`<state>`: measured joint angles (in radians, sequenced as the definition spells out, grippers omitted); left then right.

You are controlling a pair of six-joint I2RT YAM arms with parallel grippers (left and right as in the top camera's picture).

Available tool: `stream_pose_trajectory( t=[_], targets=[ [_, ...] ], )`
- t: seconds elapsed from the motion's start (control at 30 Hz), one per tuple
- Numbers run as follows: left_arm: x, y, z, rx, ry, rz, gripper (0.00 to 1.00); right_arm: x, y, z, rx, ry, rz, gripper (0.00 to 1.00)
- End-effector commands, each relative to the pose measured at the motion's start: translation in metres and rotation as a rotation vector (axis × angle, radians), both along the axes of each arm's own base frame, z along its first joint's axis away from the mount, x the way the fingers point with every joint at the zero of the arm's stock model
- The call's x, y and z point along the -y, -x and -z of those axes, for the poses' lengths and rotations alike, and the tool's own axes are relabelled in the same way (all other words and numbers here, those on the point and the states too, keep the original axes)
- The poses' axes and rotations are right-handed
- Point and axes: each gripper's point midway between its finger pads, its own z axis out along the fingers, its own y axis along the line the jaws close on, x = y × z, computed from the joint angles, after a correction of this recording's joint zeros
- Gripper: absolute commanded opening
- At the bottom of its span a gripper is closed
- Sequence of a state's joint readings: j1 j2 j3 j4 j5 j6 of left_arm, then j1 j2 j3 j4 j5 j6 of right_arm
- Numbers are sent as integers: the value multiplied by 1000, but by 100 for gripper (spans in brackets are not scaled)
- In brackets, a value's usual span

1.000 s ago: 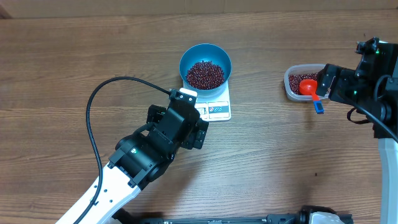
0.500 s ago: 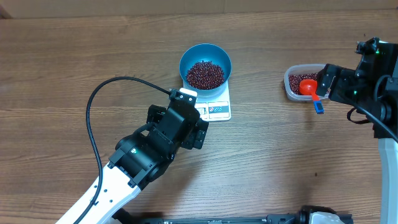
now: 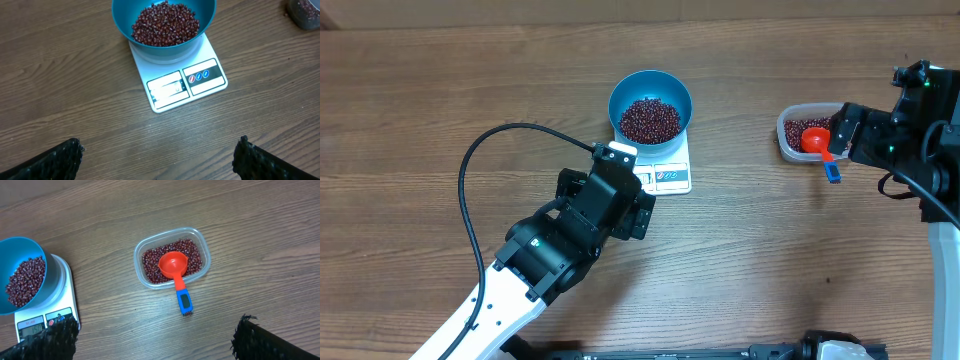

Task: Scoop item into bowl and weigh 150g on scale

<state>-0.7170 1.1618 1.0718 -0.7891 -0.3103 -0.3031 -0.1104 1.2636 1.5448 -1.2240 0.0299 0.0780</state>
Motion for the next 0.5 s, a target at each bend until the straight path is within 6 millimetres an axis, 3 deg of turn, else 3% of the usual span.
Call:
stream_pose_trajectory(
  t=[0.0, 0.47],
  targets=[
    [-3, -2, 2, -2, -12, -6, 99, 2, -2, -11, 32, 7, 5, 100],
    [1, 0, 3, -14, 6, 11, 99, 2, -2, -11, 32, 7, 5, 100]
  ],
)
